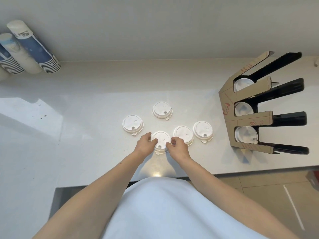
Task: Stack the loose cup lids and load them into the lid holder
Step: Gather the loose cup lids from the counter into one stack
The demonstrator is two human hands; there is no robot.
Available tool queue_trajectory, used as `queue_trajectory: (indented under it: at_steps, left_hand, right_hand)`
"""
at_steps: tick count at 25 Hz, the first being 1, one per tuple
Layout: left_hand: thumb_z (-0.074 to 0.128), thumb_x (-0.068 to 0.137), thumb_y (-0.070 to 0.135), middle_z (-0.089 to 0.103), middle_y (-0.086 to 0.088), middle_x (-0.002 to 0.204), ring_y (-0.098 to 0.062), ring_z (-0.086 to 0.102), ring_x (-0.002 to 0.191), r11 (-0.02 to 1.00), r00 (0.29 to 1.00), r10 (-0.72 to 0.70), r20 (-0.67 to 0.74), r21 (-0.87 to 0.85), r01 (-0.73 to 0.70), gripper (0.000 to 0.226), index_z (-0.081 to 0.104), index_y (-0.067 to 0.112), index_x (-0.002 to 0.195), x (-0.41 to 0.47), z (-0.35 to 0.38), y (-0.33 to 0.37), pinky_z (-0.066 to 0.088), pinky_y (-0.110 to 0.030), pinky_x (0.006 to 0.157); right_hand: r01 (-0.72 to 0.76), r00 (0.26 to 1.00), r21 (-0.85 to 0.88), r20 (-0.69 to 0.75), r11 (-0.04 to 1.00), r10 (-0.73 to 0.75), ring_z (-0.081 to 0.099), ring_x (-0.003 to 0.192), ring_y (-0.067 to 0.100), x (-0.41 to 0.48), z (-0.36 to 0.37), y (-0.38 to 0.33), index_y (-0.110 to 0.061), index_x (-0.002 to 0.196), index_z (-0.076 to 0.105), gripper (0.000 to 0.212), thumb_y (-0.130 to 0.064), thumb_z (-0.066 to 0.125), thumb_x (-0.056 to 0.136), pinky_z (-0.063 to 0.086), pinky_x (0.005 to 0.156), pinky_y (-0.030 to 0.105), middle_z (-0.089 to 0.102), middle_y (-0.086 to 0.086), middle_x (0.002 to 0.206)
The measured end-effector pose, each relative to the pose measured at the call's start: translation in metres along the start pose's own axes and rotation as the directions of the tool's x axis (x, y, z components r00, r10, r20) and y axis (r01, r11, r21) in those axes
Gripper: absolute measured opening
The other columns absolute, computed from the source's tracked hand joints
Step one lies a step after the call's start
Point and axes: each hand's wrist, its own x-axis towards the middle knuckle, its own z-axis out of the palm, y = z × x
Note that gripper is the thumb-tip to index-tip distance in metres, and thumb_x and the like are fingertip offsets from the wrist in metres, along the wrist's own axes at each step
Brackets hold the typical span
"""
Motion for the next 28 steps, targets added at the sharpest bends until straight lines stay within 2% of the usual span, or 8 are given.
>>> queue_trajectory:
  at_steps: [5,8,11,13,18,21,24,28]
  left_hand:
    - [0.069,0.093,0.027,0.056,-0.016,0.140,-0.031,0.057,0.128,0.980,0.996,-0.064,-0.059,-0.193,0.052,0.063,0.044,0.011,0.149,0.002,-0.001,-0.008,0.044,-0.049,0.112]
    - [0.073,0.091,0.026,0.058,-0.015,0.133,-0.031,0.058,0.125,0.975,0.995,-0.049,-0.085,-0.222,0.029,0.062,0.049,0.007,0.145,0.000,-0.001,-0.009,0.045,-0.049,0.112]
    - [0.074,0.091,0.021,0.059,-0.008,0.106,-0.025,0.063,0.101,0.954,0.994,-0.002,-0.106,-0.297,-0.030,0.035,0.065,0.011,0.122,-0.004,0.000,-0.003,0.050,-0.049,0.107]
    - [0.074,0.091,0.017,0.060,-0.003,0.097,-0.021,0.062,0.093,0.931,0.993,0.017,-0.120,-0.359,-0.059,0.021,0.065,0.014,0.110,-0.008,0.001,0.001,0.054,-0.045,0.102]
    - [0.073,0.091,0.011,0.070,-0.017,0.115,-0.030,0.069,0.108,0.888,0.995,0.012,-0.103,-0.456,-0.058,0.035,0.061,0.007,0.124,-0.009,0.003,0.002,0.059,-0.035,0.087]
    - [0.071,0.092,0.006,0.070,-0.020,0.115,-0.028,0.071,0.101,0.848,0.996,-0.015,-0.086,-0.529,-0.033,0.039,0.057,0.004,0.129,-0.009,0.002,0.003,0.059,-0.031,0.080]
    - [0.069,0.093,0.004,0.071,-0.017,0.109,-0.024,0.071,0.094,0.828,0.996,-0.029,-0.086,-0.561,-0.024,0.039,0.057,0.002,0.129,-0.007,-0.003,0.002,0.059,-0.031,0.079]
    - [0.069,0.092,0.004,0.070,-0.020,0.112,-0.024,0.070,0.093,0.822,0.995,-0.038,-0.092,-0.569,-0.022,0.039,0.056,0.002,0.129,-0.005,-0.006,0.004,0.059,-0.032,0.080]
  right_hand:
    - [0.016,1.000,0.077,0.004,0.997,-0.016,0.055,0.125,0.025,0.000,-0.003,0.001,-0.007,0.134,0.053,0.042,-0.017,0.058,0.094,0.041,0.109,0.038,0.058,0.012,0.136]
    - [0.018,1.000,0.159,-0.014,0.987,-0.016,0.059,0.119,0.020,-0.001,-0.008,-0.001,-0.008,0.138,0.052,0.044,-0.014,0.057,0.095,0.042,0.096,0.026,0.059,0.007,0.137]
    - [0.051,0.998,0.214,-0.048,0.976,-0.042,0.059,0.109,0.015,-0.002,-0.014,-0.003,-0.009,0.136,0.055,0.042,-0.010,0.057,0.095,0.039,0.089,0.021,0.061,0.005,0.134]
    - [0.080,0.995,0.226,-0.071,0.971,-0.065,0.059,0.107,0.013,-0.002,-0.019,-0.004,-0.009,0.135,0.056,0.040,-0.009,0.057,0.094,0.040,0.089,0.022,0.062,0.004,0.133]
    - [0.155,0.987,0.235,-0.074,0.960,-0.142,0.062,0.102,0.012,0.001,-0.029,-0.008,-0.009,0.131,0.060,0.037,-0.008,0.059,0.094,0.049,0.092,0.027,0.066,0.003,0.127]
    - [0.208,0.978,0.223,-0.060,0.952,-0.199,0.063,0.099,0.010,0.009,-0.038,-0.008,-0.010,0.129,0.061,0.036,-0.008,0.060,0.093,0.054,0.094,0.032,0.067,0.005,0.126]
    - [0.268,0.960,0.055,-0.097,0.962,-0.262,0.061,0.109,0.016,0.024,-0.054,-0.004,-0.009,0.133,0.057,0.043,-0.009,0.063,0.090,0.050,0.100,0.031,0.064,0.009,0.127]
    - [0.247,0.966,-0.444,0.037,0.861,-0.257,0.038,0.137,0.026,0.044,-0.070,0.008,-0.013,0.147,0.039,0.067,-0.030,0.067,0.088,0.037,0.105,0.037,0.042,0.007,0.147]
